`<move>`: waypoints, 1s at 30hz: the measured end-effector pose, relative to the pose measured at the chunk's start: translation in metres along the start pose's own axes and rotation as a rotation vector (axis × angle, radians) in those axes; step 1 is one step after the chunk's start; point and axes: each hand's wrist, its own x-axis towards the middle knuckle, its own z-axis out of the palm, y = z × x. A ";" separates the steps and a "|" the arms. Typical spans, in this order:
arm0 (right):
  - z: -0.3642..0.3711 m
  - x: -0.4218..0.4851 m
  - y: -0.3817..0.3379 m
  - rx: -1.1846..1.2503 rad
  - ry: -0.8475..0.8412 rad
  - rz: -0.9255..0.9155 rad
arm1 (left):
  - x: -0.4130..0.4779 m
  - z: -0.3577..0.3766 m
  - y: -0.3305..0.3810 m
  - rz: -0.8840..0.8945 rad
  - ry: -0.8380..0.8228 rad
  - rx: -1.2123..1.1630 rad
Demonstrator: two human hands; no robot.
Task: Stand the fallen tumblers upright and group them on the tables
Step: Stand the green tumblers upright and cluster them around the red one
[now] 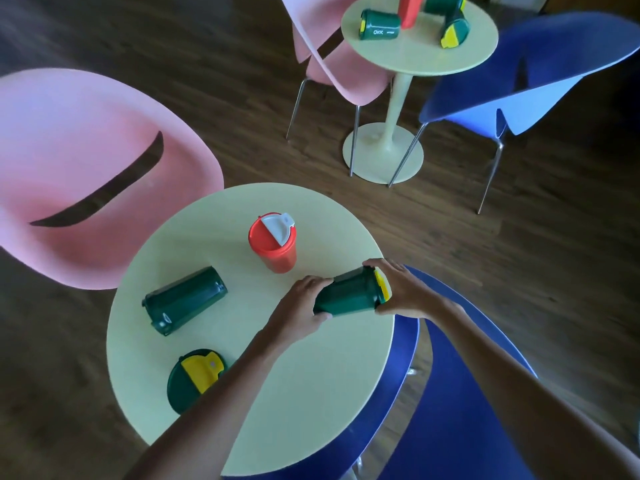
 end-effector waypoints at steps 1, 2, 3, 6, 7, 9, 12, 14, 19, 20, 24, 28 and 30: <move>-0.004 -0.001 -0.003 0.001 -0.001 -0.030 | -0.001 0.001 0.001 -0.013 -0.002 -0.009; -0.007 -0.002 -0.006 -0.001 -0.008 -0.055 | 0.000 0.001 0.003 -0.029 -0.007 -0.012; -0.011 -0.003 -0.011 -0.007 -0.018 -0.075 | 0.001 0.000 0.007 -0.039 -0.007 -0.017; -0.021 -0.006 -0.024 -0.031 -0.016 -0.123 | 0.004 0.000 0.014 -0.054 0.005 -0.097; -0.024 -0.008 -0.028 -0.023 0.000 -0.134 | 0.003 0.000 0.015 -0.055 0.015 -0.136; -0.027 -0.014 -0.034 0.047 0.034 -0.134 | -0.002 0.001 0.014 -0.064 0.053 -0.229; -0.020 -0.021 -0.034 0.243 0.106 -0.072 | -0.012 0.005 0.010 -0.087 0.114 -0.387; -0.008 -0.025 -0.029 0.394 0.160 0.003 | -0.019 0.005 0.012 -0.091 0.141 -0.470; 0.021 -0.032 -0.026 0.643 0.156 0.121 | -0.030 0.008 0.009 -0.105 0.089 -0.562; 0.024 -0.033 -0.027 0.651 0.167 0.115 | -0.031 0.009 0.008 -0.108 0.065 -0.562; 0.025 -0.039 -0.034 0.568 0.198 0.082 | -0.033 0.001 0.018 -0.119 0.020 -0.535; 0.026 -0.048 -0.046 0.423 0.206 0.015 | -0.035 -0.011 0.022 -0.092 0.016 -0.519; 0.028 -0.052 -0.051 0.398 0.208 -0.008 | -0.038 -0.014 0.024 -0.064 0.018 -0.507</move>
